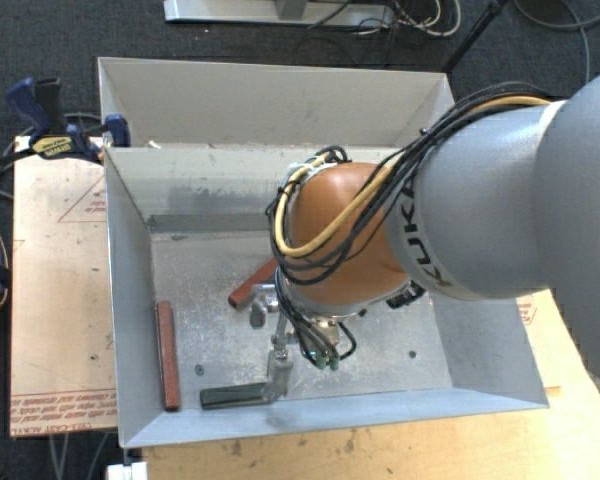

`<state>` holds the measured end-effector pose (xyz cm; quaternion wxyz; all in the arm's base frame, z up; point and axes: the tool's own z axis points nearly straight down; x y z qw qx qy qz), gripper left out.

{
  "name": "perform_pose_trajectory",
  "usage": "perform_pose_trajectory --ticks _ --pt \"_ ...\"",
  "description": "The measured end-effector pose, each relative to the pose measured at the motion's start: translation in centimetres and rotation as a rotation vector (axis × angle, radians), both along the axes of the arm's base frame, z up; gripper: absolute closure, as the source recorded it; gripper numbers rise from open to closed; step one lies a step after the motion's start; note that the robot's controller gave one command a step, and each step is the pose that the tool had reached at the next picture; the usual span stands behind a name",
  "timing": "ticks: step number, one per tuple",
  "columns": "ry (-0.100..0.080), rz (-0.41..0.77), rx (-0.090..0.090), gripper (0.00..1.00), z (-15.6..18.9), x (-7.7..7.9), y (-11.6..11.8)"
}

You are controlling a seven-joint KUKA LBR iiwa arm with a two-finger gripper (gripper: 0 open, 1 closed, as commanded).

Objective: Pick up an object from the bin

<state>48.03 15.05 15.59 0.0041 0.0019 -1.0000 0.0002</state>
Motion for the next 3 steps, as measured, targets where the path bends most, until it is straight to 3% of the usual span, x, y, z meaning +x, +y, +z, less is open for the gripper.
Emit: perform_pose_trajectory --ticks 1,2,3 --pt "-0.007 -0.004 0.001 0.0 0.4 0.2 -0.1" --pt "-0.014 0.047 0.003 0.0 -5.8 0.4 2.6" --pt "-0.012 -0.018 0.001 0.0 -7.3 0.4 6.7"
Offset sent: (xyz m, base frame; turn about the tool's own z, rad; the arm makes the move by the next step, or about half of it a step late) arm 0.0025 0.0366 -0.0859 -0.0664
